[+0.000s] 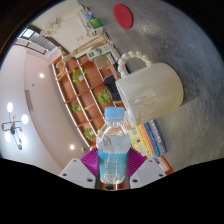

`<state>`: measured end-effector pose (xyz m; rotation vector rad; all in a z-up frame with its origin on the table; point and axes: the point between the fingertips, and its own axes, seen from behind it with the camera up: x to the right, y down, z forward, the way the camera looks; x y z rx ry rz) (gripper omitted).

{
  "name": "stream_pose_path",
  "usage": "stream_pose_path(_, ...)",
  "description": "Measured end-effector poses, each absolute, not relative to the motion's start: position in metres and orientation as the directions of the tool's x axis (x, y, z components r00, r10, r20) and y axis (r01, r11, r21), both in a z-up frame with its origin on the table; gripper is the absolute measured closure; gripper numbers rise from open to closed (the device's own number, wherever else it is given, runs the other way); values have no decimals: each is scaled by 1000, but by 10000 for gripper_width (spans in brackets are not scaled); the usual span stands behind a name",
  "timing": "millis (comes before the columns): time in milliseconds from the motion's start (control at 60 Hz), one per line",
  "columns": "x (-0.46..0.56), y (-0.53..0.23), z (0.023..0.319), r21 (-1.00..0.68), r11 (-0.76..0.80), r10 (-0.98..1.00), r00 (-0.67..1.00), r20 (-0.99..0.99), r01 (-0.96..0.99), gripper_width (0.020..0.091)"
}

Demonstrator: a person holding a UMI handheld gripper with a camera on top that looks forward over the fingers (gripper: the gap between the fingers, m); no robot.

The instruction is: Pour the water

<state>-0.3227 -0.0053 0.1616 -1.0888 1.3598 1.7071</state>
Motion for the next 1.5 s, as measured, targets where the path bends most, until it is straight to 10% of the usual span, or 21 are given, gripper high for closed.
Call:
stream_pose_path(267, -328, -13, 160, 319, -231, -21, -323, -946, -919, 765)
stream_pose_path(467, -313, -18, 197, -322, -253, 51, 320, -946, -913, 764)
stream_pose_path(733, -202, -8, 244, -920, -63, -23, 922, -387, -388, 747)
stream_pose_path(1100, -32, -2, 149, -984, -180, -290, 955, 59, 7, 748)
stream_pose_path(1500, -30, 4, 68, -968, -246, -214, 977, 12, -42, 746)
